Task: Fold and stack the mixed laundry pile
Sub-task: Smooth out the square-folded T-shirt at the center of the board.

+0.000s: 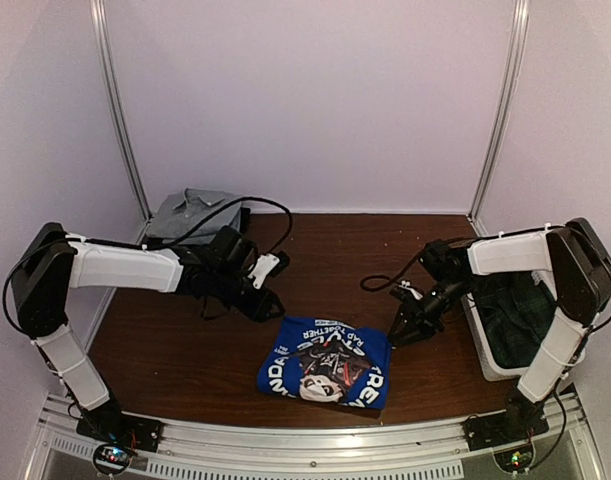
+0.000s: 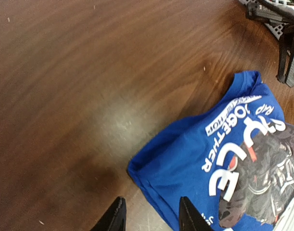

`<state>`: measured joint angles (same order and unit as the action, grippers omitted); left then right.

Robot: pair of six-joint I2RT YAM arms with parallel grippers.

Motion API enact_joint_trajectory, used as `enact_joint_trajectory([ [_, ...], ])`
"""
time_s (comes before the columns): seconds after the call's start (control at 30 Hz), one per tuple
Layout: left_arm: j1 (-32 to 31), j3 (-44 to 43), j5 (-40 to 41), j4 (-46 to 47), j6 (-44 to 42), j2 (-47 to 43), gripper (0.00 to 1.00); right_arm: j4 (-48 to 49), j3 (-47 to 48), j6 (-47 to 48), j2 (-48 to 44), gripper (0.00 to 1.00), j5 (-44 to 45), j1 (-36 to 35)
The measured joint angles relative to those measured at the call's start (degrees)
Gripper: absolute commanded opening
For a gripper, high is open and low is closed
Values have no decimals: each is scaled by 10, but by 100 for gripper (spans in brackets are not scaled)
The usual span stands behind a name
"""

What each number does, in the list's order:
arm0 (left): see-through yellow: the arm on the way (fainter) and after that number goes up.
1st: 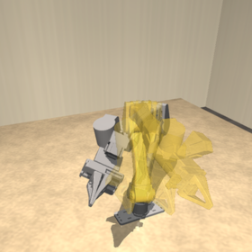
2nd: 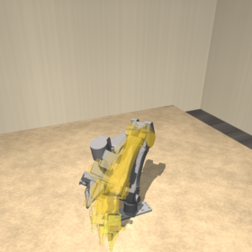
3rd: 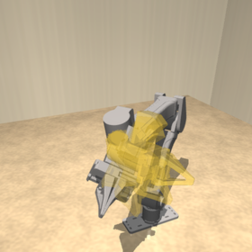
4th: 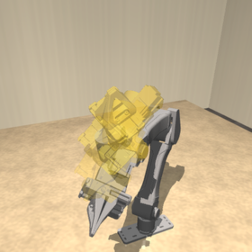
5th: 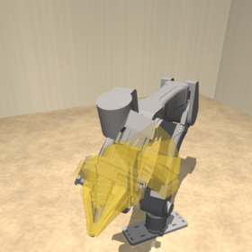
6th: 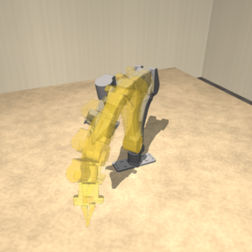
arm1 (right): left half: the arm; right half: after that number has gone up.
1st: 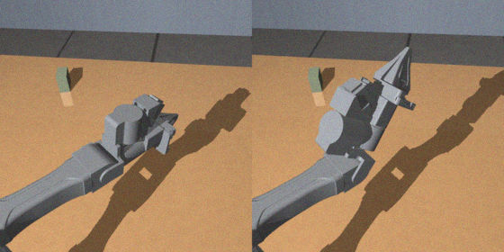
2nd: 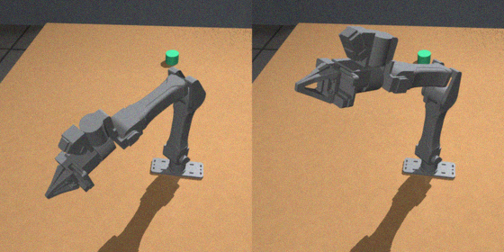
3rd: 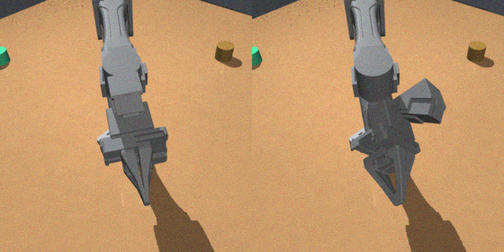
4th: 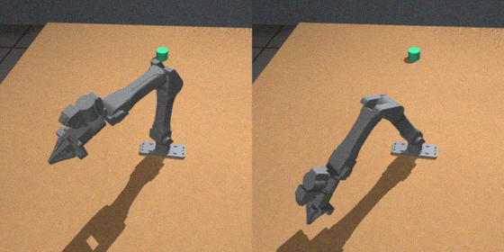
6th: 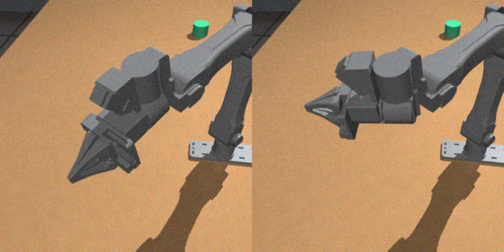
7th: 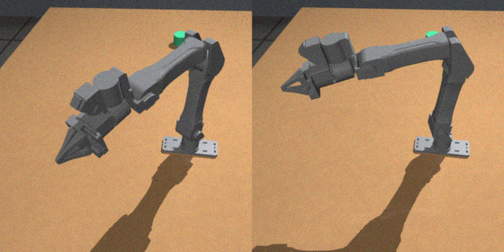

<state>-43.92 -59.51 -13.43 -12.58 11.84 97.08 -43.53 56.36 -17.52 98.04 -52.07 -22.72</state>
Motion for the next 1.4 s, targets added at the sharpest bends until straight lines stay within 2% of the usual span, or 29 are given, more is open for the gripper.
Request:
enact_joint_trajectory([
  [0.2, -8, 22, -10, -7, 70, -1, 39, 75, -38, -47, 0, 31, 1, 1],
  [0.5, -8, 21, -5, -10, 96, -3, 39, 168, -54, -109, 5, 26, 0, 1],
  [0.63, -8, 20, 0, -11, 98, -3, 40, 183, -54, -115, 14, 27, -1, 1],
  [0.77, -8, 19, 6, -12, 98, -3, 40, 187, -58, -116, 19, 32, -1, 1],
  [1.0, -7, 17, 9, -13, 101, -3, 41, 190, -82, -118, 19, 32, -3, -3],
  [1.27, -1, 8, 8, -12, 107, 15, 41, 211, -84, -140, 19, 24, -4, -12],
  [1.4, 1, 5, 8, -11, 109, 19, 41, 217, -84, -145, 19, 17, -4, -14],
])
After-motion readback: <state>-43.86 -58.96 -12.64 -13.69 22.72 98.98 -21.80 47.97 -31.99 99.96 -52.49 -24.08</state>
